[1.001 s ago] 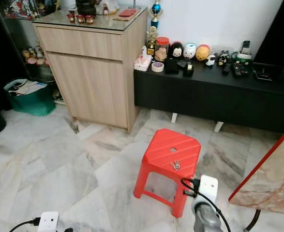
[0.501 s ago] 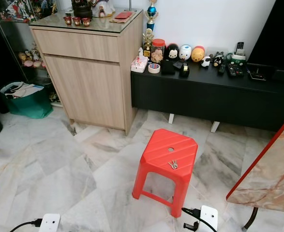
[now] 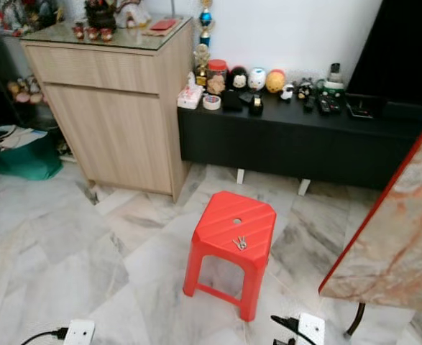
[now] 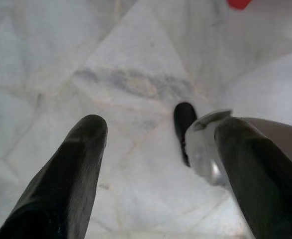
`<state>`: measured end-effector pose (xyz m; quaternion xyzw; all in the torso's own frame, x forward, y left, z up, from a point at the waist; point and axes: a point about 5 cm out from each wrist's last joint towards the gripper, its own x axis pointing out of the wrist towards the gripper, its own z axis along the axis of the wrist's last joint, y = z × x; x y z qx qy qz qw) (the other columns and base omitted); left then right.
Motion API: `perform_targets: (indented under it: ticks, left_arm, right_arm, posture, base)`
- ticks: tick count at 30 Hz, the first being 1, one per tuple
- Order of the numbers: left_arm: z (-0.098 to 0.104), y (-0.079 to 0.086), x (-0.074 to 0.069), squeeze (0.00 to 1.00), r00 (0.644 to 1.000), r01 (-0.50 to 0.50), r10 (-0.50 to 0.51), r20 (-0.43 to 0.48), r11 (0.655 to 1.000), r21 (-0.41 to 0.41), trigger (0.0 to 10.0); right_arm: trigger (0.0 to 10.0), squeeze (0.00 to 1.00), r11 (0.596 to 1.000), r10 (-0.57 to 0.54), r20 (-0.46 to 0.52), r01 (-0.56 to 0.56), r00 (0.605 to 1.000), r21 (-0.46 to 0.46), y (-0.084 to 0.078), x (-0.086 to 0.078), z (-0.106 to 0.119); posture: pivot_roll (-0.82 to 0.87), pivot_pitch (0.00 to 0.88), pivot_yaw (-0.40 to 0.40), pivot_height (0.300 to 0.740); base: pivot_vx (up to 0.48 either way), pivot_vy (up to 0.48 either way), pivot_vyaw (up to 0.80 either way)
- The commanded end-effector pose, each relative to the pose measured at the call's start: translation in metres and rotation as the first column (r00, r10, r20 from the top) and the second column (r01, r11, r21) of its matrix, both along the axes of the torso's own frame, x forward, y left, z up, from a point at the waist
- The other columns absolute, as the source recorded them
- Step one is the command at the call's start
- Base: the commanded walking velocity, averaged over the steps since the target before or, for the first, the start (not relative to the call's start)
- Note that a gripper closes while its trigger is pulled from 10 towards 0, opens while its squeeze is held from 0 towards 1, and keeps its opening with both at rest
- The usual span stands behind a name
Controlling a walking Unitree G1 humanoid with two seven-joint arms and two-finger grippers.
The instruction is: Hang keys on a hook
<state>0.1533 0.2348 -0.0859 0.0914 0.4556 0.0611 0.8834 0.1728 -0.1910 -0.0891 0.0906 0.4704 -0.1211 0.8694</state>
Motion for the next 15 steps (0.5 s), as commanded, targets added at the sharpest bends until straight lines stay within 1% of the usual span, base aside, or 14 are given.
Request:
perform_targets:
  ticks: [1,9,15]
  left_arm:
    - [-0.0023,-0.0068,-0.0007,0.0,1.0,0.01,-0.01,-0.016,1.0,-0.009,10.0]
    - [-0.003,-0.0083,-0.0016,0.0,1.0,0.017,-0.017,-0.022,1.0,-0.011,10.0]
    - [-0.0022,-0.0089,0.0004,0.0,1.0,0.021,-0.021,-0.012,1.0,-0.012,10.0]
  right_arm:
    - [10.0,0.0,1.0,-0.009,-0.01,0.009,1.0,-0.02,-0.0088,-0.005,-0.0009]
    - [10.0,0.0,1.0,-0.001,-0.019,0.001,1.0,-0.016,-0.0054,-0.0059,-0.0019]
    - [10.0,0.0,1.0,-0.002,-0.016,0.002,1.0,-0.02,-0.0048,-0.0048,-0.0015]
  posture:
    - [0.06,0.0,-0.04,0.74]
    - [0.06,0.0,-0.039,0.74]
    - [0.06,0.0,-0.039,0.74]
  base:
    - [0.0,-0.292,0.0]
    - [0.0,-0.293,0.0]
    - [0.0,-0.296,0.0]
